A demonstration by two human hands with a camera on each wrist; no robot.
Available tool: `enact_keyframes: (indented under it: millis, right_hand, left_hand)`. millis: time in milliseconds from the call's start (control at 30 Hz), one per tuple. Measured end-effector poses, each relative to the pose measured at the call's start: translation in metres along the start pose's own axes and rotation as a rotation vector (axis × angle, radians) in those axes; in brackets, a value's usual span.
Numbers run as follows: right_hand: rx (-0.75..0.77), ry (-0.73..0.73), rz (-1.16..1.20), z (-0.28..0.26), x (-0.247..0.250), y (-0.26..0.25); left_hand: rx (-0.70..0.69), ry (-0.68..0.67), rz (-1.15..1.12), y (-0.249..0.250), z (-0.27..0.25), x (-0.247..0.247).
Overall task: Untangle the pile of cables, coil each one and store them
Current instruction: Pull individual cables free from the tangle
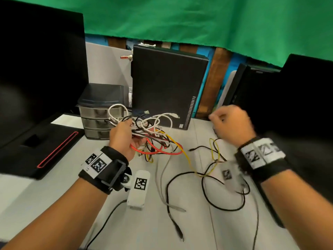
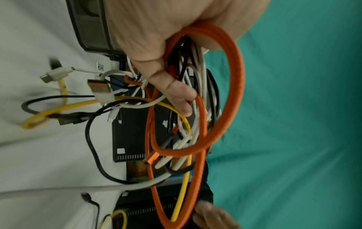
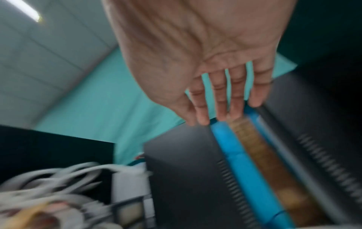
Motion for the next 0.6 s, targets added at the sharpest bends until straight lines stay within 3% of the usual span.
enact_keyframes:
  millis: [67, 167, 367, 433, 500, 600]
  right_hand:
    - [0.133, -0.111, 0.207, -0.022, -0.02, -0.047]
    - [0.239, -0.265, 0.306, -0.051, -0.044, -0.095]
    - [0.316, -0.235, 0.274, -0.039, -0.028, -0.092]
    - [0.281, -0.118, 0.334, -0.029, 0.0, -0.076]
    - [0.207, 0.109, 0.445, -0.013, 0.036, -0.052]
    - [-0.037, 0.455, 0.666, 0.005, 0.099, 0.015]
  left_hand:
    - [0.016, -0.017, -0.01, -0.004, -0.003, -0.003]
    - [0.027, -0.036, 0.0, -0.008, -0.005, -0.006]
    - [0.002, 0.002, 0.126, -0.007, 0.004, 0.002]
    - [-0.023, 0.008, 0.182, -0.004, 0.006, 0.004]
    - [-0.043, 0.021, 0.219, -0.003, 0.01, 0.007]
    - [-0.037, 0.079, 0.224, -0.001, 0.019, 0.02]
Point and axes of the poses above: each hand's wrist, its own z-axis towards the middle knuckle, its own x-axis out of the back of the hand, y = z × x, the point moved 9 cm from there along z, towards the middle knuckle, and after that the axes turned 14 degrees about -z, right-handed, at the moved point
